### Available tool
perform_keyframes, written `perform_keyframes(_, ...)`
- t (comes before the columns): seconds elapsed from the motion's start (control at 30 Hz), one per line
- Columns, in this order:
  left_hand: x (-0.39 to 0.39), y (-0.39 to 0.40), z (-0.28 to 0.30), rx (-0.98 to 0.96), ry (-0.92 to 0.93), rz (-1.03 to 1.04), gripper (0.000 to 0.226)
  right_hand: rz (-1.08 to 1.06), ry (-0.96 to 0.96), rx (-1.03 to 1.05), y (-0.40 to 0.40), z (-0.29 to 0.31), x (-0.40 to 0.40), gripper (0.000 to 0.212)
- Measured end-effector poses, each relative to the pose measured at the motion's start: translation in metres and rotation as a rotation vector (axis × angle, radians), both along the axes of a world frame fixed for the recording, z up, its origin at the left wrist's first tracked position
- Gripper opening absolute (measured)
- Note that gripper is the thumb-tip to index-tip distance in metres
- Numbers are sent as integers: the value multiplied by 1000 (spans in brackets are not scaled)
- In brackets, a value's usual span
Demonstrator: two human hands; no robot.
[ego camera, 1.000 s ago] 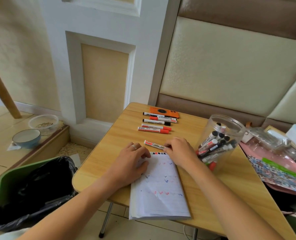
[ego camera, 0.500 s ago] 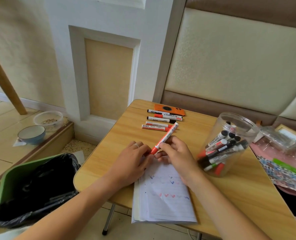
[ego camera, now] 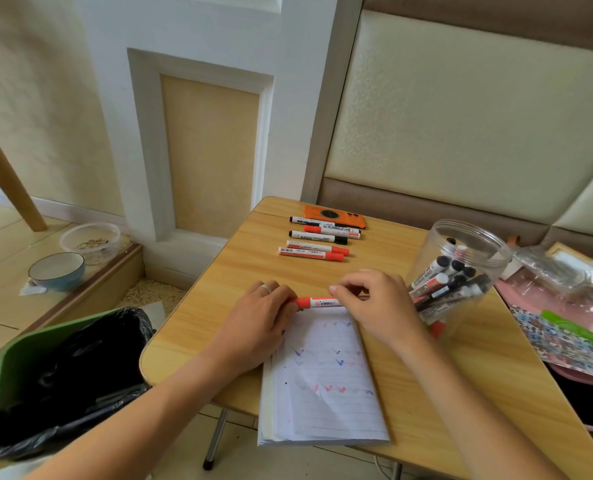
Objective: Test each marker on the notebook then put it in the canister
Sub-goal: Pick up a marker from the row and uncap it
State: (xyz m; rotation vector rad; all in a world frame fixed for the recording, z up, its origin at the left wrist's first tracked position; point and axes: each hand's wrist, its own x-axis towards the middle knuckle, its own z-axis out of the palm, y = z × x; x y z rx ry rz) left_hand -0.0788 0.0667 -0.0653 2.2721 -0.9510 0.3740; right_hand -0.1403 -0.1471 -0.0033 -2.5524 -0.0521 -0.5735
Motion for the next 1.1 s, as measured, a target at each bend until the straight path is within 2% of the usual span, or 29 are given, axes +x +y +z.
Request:
perform_keyframes(0.17, 0, 1, 1, -13, 30, 3, 30, 135, 102, -226, 12, -2, -2, 23)
perform_keyframes(0.3, -1, 0, 4, -70, 83, -14, 19, 159, 67, -350, 29, -14, -2, 19)
perform_keyframes(0.4, 1, 1, 9, -133, 147, -73, 19, 155, 7, -381, 33, -21, 0, 21)
perform_keyframes(0.57, 11, -1, 9, 27, 96, -80, 47, 121, 21, -342, 38, -38, 1, 30)
perform_keyframes(0.67, 14, -4, 11, 79, 41, -61, 55, 113, 3, -312, 39, -41, 2, 23)
perform_keyframes(0.9, 10, -13, 3, -23, 56, -41, 47, 107, 5, -398, 37, -41, 2, 30)
perform_keyframes(1.1, 10, -12, 2, -85, -4, -49, 37, 121, -41, -426, 40, -42, 0, 30)
